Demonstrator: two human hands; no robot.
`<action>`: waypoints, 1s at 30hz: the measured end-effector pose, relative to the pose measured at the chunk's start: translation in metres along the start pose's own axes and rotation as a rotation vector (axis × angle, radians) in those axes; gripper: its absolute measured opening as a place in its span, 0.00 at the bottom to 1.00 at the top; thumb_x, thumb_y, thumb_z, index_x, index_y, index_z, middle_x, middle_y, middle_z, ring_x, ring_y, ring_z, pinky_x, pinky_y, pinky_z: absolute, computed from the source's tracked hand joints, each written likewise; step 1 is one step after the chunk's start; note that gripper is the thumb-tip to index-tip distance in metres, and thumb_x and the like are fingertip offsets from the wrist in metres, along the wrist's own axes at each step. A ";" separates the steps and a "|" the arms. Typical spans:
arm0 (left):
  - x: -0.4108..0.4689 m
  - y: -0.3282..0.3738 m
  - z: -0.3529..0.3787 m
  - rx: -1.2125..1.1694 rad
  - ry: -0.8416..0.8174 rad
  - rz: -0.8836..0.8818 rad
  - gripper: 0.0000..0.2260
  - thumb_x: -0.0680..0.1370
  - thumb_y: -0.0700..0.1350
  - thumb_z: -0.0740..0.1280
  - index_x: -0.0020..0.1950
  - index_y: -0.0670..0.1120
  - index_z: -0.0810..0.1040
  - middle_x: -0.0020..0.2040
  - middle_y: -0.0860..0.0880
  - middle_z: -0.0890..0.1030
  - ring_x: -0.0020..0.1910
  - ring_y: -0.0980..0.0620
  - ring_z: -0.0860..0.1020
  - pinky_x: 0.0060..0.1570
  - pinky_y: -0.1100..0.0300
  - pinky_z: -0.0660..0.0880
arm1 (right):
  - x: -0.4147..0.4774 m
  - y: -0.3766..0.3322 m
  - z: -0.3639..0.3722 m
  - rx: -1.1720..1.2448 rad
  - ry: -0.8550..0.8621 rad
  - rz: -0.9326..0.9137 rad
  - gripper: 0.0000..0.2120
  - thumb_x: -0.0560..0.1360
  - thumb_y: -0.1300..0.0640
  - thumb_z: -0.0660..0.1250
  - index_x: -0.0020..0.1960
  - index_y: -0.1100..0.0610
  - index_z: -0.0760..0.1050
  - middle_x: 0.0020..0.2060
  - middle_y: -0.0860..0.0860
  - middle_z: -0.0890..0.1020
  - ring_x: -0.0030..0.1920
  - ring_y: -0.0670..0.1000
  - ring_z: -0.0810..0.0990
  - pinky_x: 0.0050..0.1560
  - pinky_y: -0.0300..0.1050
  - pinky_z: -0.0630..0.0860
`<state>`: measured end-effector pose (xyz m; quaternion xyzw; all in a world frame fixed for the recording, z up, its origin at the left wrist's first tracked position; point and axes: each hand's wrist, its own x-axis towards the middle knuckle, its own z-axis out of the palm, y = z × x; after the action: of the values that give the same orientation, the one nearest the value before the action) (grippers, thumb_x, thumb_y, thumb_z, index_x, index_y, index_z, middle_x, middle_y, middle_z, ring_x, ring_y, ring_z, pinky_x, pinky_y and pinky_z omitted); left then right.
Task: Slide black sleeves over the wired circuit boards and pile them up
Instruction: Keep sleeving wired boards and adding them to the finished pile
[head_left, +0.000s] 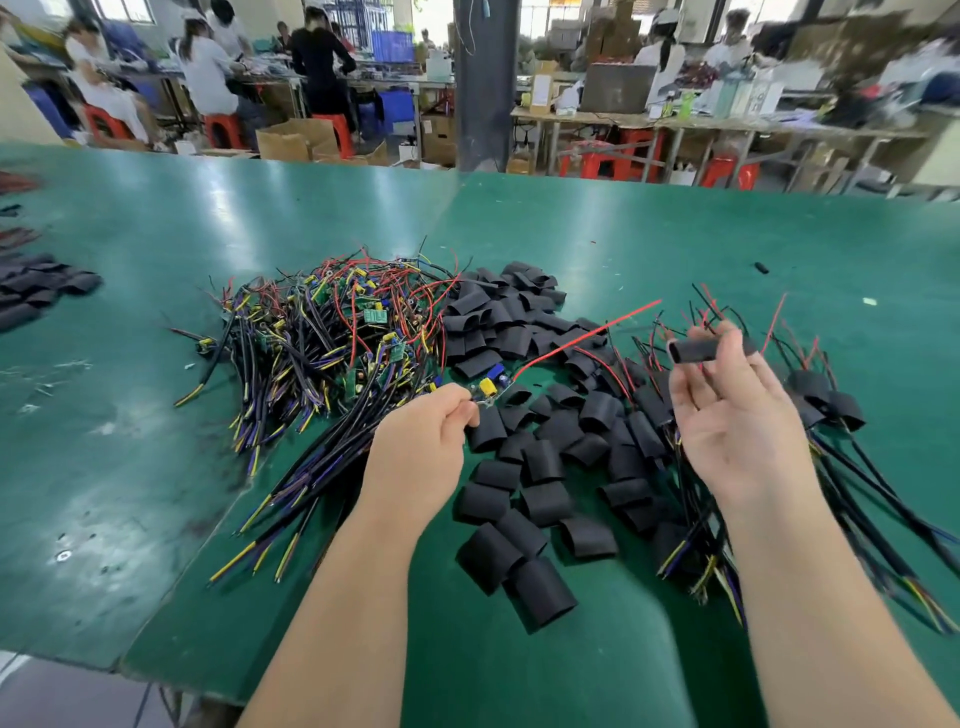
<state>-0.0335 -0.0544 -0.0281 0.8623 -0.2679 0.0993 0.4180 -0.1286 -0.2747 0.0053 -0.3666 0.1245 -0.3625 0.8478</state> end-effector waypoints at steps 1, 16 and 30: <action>-0.001 0.000 0.000 -0.004 -0.009 0.015 0.10 0.81 0.43 0.59 0.40 0.49 0.74 0.32 0.51 0.75 0.32 0.53 0.72 0.38 0.56 0.70 | -0.001 0.001 0.000 0.020 0.024 0.007 0.03 0.76 0.55 0.66 0.47 0.53 0.74 0.44 0.50 0.81 0.41 0.46 0.80 0.48 0.38 0.77; -0.003 0.001 0.000 0.043 -0.070 0.068 0.10 0.81 0.43 0.61 0.40 0.45 0.76 0.29 0.52 0.73 0.31 0.54 0.71 0.35 0.57 0.67 | -0.014 0.006 0.020 0.257 0.083 0.161 0.22 0.67 0.50 0.69 0.55 0.63 0.73 0.47 0.56 0.86 0.49 0.47 0.85 0.41 0.32 0.79; -0.003 0.002 -0.001 0.049 -0.030 0.089 0.10 0.80 0.41 0.61 0.40 0.43 0.77 0.32 0.49 0.75 0.34 0.50 0.73 0.37 0.55 0.71 | -0.012 0.007 0.014 0.184 0.236 0.211 0.17 0.73 0.51 0.71 0.53 0.63 0.75 0.37 0.54 0.86 0.46 0.49 0.85 0.38 0.33 0.79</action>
<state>-0.0370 -0.0538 -0.0269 0.8610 -0.3095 0.1114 0.3879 -0.1264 -0.2552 0.0094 -0.2272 0.2274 -0.3218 0.8906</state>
